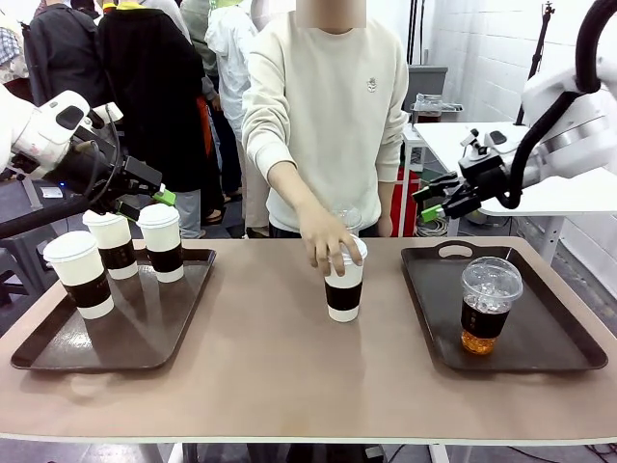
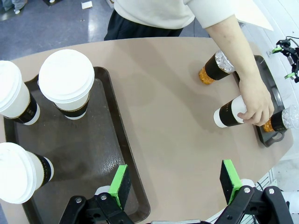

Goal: Distribute the coffee onto the tray.
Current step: Pick up another iced Americano from the middle of the table and place it on the right Handle tray.

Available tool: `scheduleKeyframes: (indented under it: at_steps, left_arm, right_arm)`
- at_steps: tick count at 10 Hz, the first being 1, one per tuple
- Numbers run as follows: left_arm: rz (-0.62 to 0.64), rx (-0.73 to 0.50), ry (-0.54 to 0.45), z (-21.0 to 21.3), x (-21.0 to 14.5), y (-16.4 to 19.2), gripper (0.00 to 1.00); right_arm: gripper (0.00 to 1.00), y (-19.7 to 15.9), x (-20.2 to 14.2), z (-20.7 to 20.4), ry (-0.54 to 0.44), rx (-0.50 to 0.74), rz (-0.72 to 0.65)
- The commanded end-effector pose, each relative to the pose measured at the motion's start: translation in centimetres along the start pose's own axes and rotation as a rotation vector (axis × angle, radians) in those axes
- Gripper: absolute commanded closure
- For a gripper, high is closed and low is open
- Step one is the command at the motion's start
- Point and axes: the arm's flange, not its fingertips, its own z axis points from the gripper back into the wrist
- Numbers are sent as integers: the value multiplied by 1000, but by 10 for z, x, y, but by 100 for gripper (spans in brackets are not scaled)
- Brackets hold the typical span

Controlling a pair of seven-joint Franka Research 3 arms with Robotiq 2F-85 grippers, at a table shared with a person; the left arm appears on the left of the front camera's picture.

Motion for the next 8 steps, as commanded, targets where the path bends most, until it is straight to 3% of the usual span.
scheduleKeyframes:
  at_steps: [1,8]
  left_arm:
    - [7,-18,2,0,0,1,0]
    - [7,-18,2,0,0,1,0]
  right_arm:
    - [0,9,2,8,5,-21,-35]
    - [0,3,1,17,2,-28,-11]
